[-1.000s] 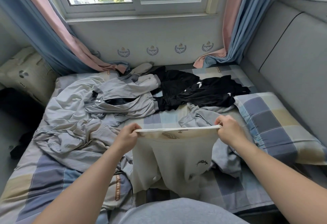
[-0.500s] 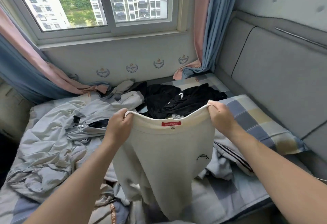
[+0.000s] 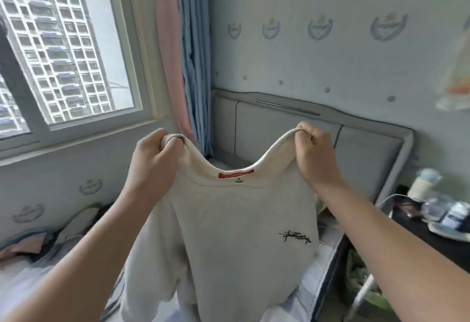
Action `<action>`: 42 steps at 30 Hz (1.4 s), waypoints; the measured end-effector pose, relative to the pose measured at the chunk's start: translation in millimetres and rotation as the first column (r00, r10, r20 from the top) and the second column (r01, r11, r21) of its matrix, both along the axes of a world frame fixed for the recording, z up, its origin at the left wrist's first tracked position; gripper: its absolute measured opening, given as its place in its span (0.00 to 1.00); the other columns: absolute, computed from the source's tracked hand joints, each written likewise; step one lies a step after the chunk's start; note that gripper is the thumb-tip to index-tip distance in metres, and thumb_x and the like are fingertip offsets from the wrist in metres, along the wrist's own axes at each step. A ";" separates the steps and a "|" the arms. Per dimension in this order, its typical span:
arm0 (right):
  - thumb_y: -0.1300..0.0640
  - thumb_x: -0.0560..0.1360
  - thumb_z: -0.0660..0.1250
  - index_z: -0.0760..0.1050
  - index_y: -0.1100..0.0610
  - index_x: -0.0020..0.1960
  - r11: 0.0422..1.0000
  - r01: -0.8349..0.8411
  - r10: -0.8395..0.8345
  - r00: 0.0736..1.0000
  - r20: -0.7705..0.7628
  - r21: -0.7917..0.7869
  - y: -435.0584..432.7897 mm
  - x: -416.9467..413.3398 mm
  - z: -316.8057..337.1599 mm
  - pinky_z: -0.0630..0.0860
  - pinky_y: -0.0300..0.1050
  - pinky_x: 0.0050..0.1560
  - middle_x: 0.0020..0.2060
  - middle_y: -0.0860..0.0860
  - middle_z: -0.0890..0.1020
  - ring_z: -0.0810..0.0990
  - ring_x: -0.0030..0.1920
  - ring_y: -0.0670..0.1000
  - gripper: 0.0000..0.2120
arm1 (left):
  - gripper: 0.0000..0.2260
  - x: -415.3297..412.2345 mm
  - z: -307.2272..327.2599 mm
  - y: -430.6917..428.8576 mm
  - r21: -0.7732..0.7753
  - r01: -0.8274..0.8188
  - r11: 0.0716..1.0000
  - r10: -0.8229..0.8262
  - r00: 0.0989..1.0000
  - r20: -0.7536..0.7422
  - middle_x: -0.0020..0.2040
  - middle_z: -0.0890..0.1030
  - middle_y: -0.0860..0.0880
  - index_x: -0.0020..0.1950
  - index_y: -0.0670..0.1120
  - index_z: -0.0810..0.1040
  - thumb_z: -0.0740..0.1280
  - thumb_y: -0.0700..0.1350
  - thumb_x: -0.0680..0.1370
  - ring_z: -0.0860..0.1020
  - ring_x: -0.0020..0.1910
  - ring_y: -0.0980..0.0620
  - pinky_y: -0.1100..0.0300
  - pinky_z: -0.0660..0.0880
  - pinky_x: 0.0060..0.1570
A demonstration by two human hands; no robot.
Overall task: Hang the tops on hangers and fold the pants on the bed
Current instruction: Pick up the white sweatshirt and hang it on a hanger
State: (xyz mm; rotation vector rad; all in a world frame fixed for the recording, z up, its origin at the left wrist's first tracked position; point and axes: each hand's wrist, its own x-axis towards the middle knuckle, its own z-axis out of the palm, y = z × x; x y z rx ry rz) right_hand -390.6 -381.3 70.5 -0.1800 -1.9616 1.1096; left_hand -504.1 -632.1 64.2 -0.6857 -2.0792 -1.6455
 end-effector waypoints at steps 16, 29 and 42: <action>0.56 0.70 0.54 0.57 0.57 0.32 0.730 0.683 -0.682 0.727 0.085 0.017 33.6 359.9 -13.0 0.58 0.48 0.33 0.26 0.49 0.62 0.62 0.31 0.49 0.11 | 0.10 247.9 -16.2 198.4 -0.055 0.717 0.695 -0.696 0.690 0.196 0.28 0.62 0.54 0.34 0.43 0.62 0.58 0.49 0.68 0.60 0.27 0.54 0.61 0.58 0.26; 0.56 0.68 0.54 0.55 0.52 0.30 0.319 0.947 -0.945 0.322 -0.064 0.048 116.2 709.4 54.3 0.56 0.47 0.33 0.26 0.44 0.59 0.59 0.31 0.45 0.10 | 0.09 614.0 41.7 374.4 0.053 0.990 0.129 -0.988 0.124 0.090 0.28 0.60 0.57 0.32 0.49 0.60 0.59 0.47 0.68 0.58 0.27 0.57 0.68 0.57 0.24; 0.59 0.73 0.56 0.56 0.53 0.31 -0.169 0.960 -0.982 -0.145 -0.117 0.223 226.1 904.6 190.8 0.57 0.47 0.31 0.26 0.48 0.61 0.60 0.30 0.51 0.14 | 0.08 846.3 166.1 542.2 0.061 0.990 -0.131 -0.991 -0.132 0.013 0.28 0.68 0.52 0.32 0.49 0.71 0.59 0.50 0.68 0.66 0.27 0.56 0.62 0.65 0.30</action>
